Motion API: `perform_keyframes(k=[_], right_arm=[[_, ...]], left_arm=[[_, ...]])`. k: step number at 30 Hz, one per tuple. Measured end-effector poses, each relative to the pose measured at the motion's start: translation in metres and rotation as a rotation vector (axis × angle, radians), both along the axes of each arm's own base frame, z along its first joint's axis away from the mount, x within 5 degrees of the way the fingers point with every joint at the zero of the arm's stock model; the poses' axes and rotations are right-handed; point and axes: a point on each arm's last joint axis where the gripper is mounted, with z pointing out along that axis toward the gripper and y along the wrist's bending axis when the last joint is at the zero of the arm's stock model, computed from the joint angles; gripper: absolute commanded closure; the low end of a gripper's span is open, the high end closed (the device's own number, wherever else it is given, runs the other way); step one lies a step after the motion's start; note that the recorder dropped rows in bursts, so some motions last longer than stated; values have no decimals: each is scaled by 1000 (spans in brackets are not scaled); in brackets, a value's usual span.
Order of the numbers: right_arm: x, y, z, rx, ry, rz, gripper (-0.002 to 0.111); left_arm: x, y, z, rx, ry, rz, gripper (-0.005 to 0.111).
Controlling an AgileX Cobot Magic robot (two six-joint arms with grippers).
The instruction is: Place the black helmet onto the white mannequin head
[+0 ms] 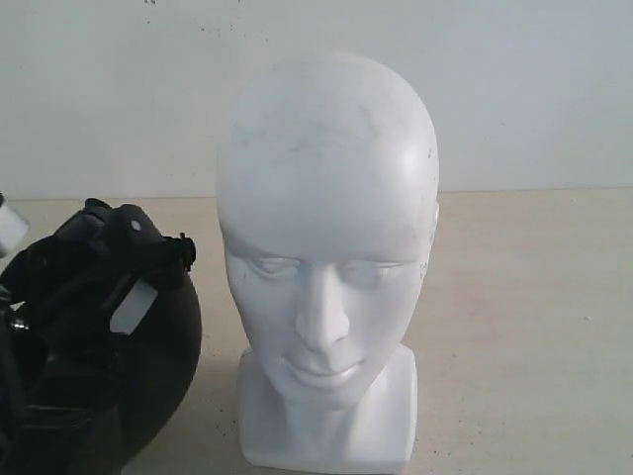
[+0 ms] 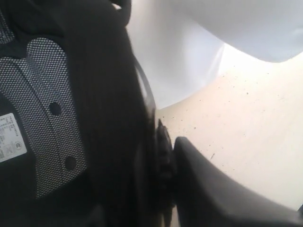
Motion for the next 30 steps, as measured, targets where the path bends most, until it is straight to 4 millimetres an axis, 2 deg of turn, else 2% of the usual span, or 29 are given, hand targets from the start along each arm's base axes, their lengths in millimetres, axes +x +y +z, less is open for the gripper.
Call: perform_keyframes(k=[15,24,30], right_arm=[[0,0,0,0,0,0,108],[0,0,0,0,0,0,108],[0,0,0,0,0,0,108]], left_arm=[[-55,14,36,-91,-123,9,102],[-90,24,50,-157,-217,18,102],[-104,30,56,-215,-259,81,102]])
